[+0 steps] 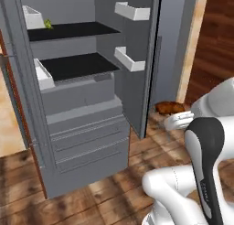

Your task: Take the chicken drumstick from the fridge and place it on the digital scale on the counter by the fridge. Wait a few seconds for a reading, then move it to the plate on the dining counter.

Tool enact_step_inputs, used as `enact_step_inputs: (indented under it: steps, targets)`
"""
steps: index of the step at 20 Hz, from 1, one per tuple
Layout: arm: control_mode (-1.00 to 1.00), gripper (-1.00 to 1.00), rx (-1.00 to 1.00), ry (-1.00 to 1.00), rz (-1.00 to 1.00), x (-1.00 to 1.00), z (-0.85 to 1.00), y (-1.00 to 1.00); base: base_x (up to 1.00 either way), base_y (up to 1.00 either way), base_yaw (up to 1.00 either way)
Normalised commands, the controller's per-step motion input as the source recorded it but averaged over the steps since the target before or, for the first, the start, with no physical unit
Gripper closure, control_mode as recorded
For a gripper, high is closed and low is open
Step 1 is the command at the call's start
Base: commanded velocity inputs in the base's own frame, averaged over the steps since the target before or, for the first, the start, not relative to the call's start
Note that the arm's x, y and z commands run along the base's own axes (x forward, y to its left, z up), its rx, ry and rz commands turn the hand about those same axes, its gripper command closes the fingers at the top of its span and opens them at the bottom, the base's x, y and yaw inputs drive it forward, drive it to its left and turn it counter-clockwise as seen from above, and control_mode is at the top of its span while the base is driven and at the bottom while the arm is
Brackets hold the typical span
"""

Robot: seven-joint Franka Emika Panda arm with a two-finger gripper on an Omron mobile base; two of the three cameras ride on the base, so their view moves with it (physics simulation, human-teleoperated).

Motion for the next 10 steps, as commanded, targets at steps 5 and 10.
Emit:
enact_step_inputs:
  steps: [5,10]
  targets:
    - [1.00,1.00,0.00,0.00,0.00,0.00,0.00,0.00,0.00,-0.07,-0.76]
    - [1.00,1.00,0.00,0.00,0.00,0.00,0.00,0.00,0.05,-0.05,-0.82]
